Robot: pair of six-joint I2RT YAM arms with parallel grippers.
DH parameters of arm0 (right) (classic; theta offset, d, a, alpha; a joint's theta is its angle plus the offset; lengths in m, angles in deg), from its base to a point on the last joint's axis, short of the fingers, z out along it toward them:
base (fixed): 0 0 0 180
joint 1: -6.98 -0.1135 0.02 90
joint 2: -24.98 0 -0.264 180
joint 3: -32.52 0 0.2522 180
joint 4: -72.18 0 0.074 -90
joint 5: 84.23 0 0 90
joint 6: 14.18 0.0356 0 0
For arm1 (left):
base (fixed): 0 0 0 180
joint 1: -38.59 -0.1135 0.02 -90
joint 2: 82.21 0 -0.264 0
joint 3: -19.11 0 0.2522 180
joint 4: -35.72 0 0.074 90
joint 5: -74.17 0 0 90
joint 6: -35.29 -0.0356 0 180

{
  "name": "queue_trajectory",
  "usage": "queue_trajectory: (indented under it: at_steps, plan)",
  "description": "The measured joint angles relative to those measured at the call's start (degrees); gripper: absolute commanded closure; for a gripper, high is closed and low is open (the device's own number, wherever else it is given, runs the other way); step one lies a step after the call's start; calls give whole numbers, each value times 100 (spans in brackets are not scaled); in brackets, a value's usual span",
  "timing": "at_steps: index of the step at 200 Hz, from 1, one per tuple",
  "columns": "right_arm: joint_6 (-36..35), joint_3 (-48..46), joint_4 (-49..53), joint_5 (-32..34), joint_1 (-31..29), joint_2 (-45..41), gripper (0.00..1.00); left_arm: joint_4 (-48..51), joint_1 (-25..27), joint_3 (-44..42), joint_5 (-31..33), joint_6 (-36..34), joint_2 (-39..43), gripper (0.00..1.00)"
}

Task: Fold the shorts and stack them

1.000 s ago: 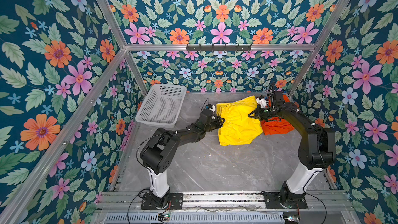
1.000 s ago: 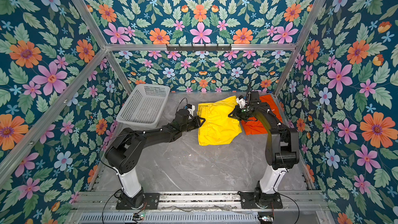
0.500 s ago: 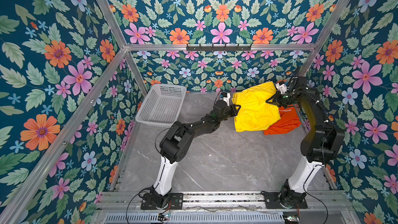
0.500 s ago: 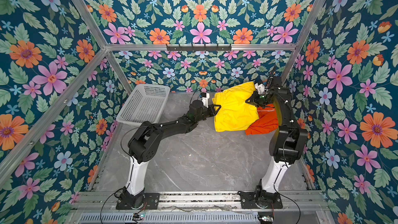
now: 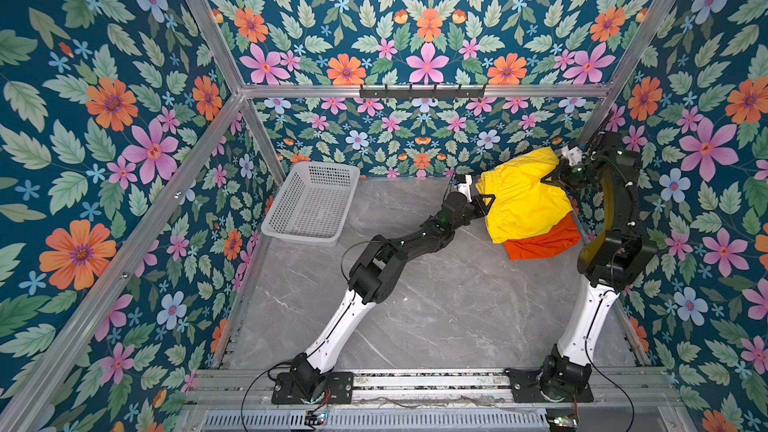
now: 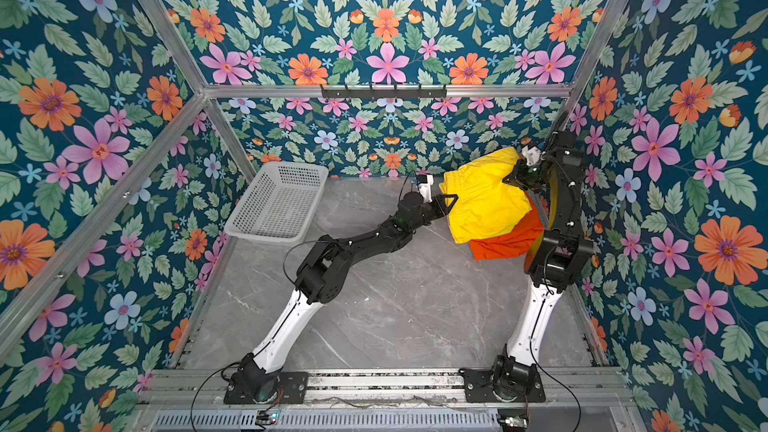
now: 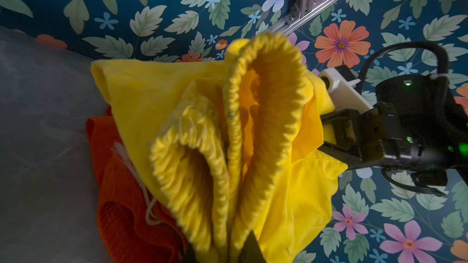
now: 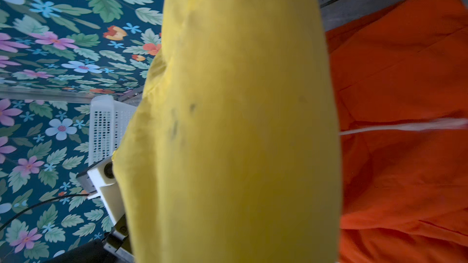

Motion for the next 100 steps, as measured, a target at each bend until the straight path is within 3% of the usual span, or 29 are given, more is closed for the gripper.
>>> queue_trajectory:
  at_steps: [100]
  plan:
    - [83, 363, 70, 483, 326, 752, 100, 0, 319, 1867, 463, 367, -1668, 100]
